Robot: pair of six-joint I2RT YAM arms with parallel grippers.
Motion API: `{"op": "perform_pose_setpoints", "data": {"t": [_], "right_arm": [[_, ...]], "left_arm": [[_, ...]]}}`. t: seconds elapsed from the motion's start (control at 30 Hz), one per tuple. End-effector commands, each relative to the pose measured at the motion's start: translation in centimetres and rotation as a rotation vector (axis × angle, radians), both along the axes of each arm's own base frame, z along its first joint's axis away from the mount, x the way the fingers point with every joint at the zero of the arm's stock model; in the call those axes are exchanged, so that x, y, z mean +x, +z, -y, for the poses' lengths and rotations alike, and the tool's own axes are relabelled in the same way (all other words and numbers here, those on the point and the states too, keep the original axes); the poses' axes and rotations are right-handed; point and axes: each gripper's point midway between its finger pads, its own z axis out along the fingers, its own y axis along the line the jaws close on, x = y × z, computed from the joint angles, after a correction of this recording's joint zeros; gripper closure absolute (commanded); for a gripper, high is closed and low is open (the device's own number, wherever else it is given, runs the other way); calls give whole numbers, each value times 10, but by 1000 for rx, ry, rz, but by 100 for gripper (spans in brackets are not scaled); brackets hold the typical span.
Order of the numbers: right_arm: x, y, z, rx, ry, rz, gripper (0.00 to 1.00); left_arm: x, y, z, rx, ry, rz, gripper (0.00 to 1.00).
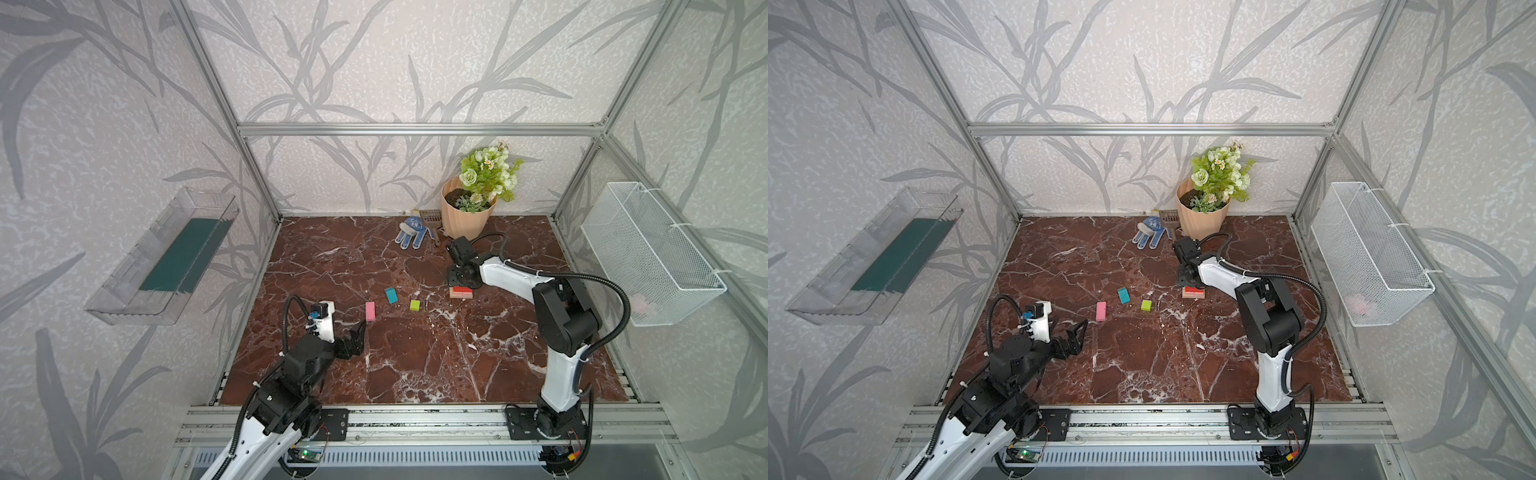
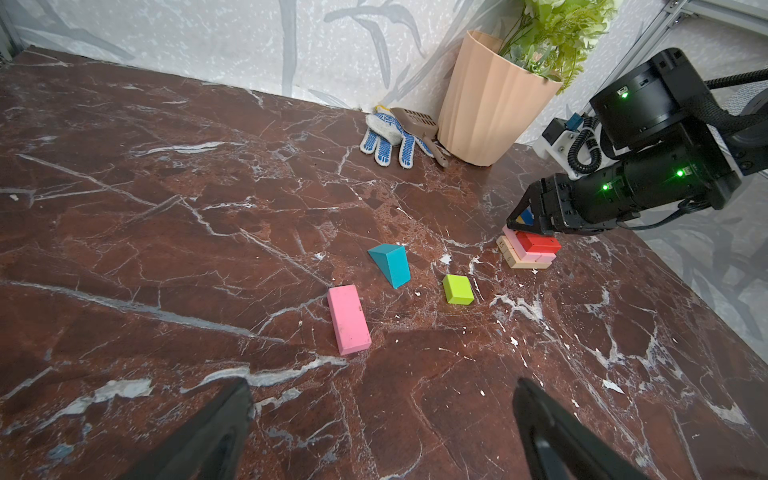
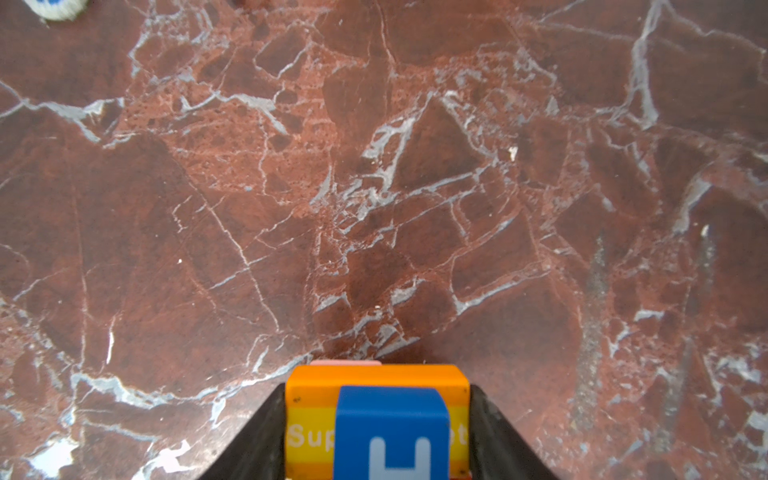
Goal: Build the wood block tower
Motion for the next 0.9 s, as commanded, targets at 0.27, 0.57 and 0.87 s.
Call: {"op": "perform_pose_setpoints", "data": {"t": [0.27, 0.57, 0.87], "right_arm": [[0, 4, 5, -3, -17, 6, 39], [-2, 5, 5, -4, -19, 5, 40], [-4, 6, 7, -7, -23, 2, 43]], "left_arm": [[0, 7, -1, -11, 10, 18, 1], [0, 7, -1, -11, 10, 17, 1], [0, 7, -1, -12, 9, 19, 1]]}}
